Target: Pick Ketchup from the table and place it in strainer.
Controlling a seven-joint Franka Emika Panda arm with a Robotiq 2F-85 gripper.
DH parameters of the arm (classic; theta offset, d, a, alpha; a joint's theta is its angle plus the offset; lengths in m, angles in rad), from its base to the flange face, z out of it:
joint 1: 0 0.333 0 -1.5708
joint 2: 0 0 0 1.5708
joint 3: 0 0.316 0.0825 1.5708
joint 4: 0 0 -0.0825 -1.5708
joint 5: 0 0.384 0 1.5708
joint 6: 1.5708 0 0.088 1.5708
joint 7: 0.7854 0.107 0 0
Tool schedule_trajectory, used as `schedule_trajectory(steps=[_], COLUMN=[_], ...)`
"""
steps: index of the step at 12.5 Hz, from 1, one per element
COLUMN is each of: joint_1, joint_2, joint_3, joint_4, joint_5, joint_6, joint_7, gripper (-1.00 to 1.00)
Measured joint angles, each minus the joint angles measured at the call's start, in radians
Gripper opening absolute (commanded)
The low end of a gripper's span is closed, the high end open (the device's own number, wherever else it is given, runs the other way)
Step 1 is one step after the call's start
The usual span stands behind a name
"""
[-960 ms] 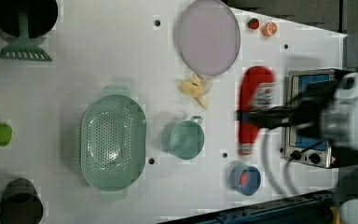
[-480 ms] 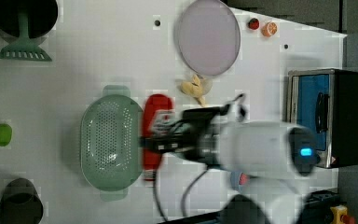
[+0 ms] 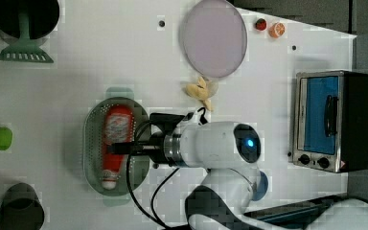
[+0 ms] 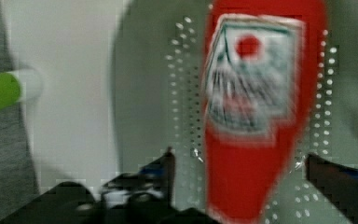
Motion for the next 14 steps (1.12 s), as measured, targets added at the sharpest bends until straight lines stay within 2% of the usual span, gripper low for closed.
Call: schedule_trajectory(steps=[2, 4, 7, 10, 12, 14], joint_1=[-0.004, -0.001, -0.013, -0.032, -0.059, -0.066], joint_2=[0.021, -0.020, -0.226, -0.462, -0.569, -0.629], joint_3=[-0.006, -0.016, -0.025, -0.048, -0.077, -0.132], joint_4=[0.000, 0.010, 0.041, 0.143, 0.232, 0.299], joint_5=[-0.004, -0.003, -0.003, -0.003, -0.005, -0.005], joint_6=[-0.001, -0.020, -0.276, -0.580, -0.768, -0.874], joint_7=[0.021, 0.085, 0.162, 0.178, 0.182, 0.191], gripper=[1.00, 1.00, 1.00, 1.00, 1.00, 1.00])
